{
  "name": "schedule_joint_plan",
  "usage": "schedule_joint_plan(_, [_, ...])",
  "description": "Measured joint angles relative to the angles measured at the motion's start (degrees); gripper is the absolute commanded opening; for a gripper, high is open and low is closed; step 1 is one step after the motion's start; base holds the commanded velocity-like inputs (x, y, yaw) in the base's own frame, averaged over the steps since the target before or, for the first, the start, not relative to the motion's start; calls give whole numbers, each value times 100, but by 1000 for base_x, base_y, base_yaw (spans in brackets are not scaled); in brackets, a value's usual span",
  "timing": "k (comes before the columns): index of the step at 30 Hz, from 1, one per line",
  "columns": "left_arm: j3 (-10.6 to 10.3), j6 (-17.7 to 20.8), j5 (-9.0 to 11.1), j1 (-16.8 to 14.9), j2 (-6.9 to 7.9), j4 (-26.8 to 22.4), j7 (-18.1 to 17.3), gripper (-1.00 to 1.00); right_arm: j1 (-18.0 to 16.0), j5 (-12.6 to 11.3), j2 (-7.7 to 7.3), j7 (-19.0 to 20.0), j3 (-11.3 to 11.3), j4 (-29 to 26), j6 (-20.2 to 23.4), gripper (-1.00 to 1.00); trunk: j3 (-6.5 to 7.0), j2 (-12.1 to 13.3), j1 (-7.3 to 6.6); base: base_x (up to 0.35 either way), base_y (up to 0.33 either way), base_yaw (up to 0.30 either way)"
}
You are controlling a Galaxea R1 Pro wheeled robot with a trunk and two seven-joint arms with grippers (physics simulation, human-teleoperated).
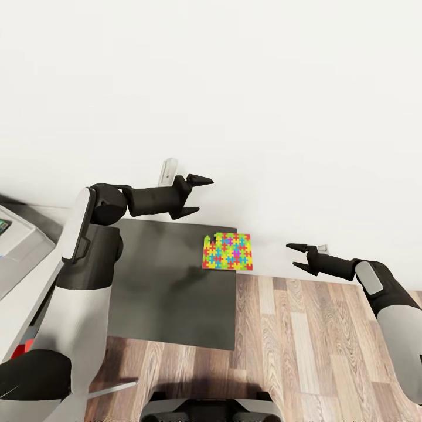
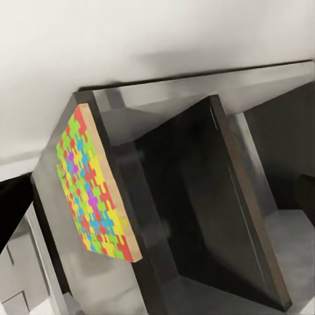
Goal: Put all the toys in the child's room - the three board games (two on the bed and one on the table), the two jigsaw puzzles on the table, and the tennis ball on the table - inside the toy box on the table in the child's room.
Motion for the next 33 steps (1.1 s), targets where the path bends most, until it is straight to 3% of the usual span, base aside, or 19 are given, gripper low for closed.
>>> schedule_joint_plan(33, [-2, 0, 1, -3, -5, -1, -8, 100, -2, -7, -7, 9, 0, -1, 3, 100, -258, -1, 0, 0, 0, 2])
